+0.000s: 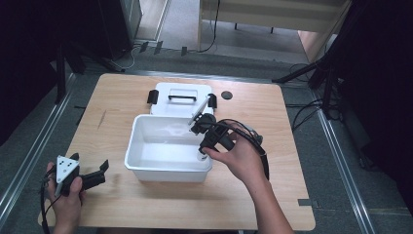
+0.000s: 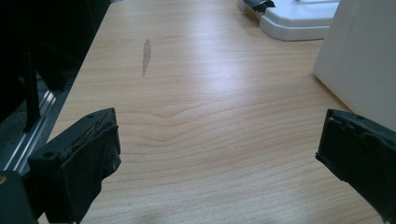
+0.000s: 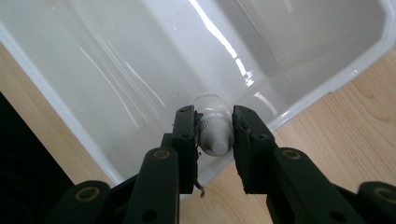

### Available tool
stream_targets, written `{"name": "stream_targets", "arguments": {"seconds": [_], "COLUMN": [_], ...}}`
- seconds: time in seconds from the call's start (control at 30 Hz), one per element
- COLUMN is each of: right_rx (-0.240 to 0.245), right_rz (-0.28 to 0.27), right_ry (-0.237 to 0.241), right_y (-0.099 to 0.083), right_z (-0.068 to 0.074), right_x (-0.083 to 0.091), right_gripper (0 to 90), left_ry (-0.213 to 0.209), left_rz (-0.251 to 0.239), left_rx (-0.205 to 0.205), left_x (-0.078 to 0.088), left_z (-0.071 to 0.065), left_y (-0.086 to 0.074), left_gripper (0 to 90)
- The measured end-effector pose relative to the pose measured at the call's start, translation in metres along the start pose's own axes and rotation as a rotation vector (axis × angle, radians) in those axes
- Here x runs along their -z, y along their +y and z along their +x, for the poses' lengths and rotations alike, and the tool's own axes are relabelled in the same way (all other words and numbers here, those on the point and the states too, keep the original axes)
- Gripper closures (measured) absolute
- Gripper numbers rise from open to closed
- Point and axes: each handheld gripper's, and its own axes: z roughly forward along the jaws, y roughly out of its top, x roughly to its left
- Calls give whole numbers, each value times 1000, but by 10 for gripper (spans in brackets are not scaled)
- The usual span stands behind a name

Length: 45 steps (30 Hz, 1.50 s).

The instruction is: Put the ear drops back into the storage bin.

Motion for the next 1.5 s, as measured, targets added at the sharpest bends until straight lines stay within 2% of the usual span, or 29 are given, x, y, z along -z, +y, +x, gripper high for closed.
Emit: {"name": "stream_targets", "arguments": {"seconds": [0.2, 0.3, 0.53, 0.87, 0.9, 1.33, 1.5], "right_rx": [18, 45, 57, 103, 121, 172, 172], "right_rz": [11, 29, 43, 75, 85, 102, 98], "right_ry": [-2, -15, -16, -27, -37, -38, -30], "right_y": [2, 4, 5, 6, 6, 5, 4], "right_z": [3, 6, 6, 9, 9, 13, 12], "right_x": [-8, -15, -23, -39, -43, -55, -56], "right_gripper": [717, 717, 717, 715, 716, 714, 711], "left_ry": [-1, -2, -3, -3, -3, -4, -4], "left_rz": [1, 3, 2, 3, 4, 3, 2], "left_rx": [3, 3, 1, -1, -1, 0, 0], "left_x": [0, 0, 0, 0, 0, 0, 0], "left_z": [0, 0, 0, 0, 0, 0, 0], "left_y": [0, 0, 0, 0, 0, 0, 0], "left_gripper": [0, 0, 0, 0, 0, 0, 0]}}
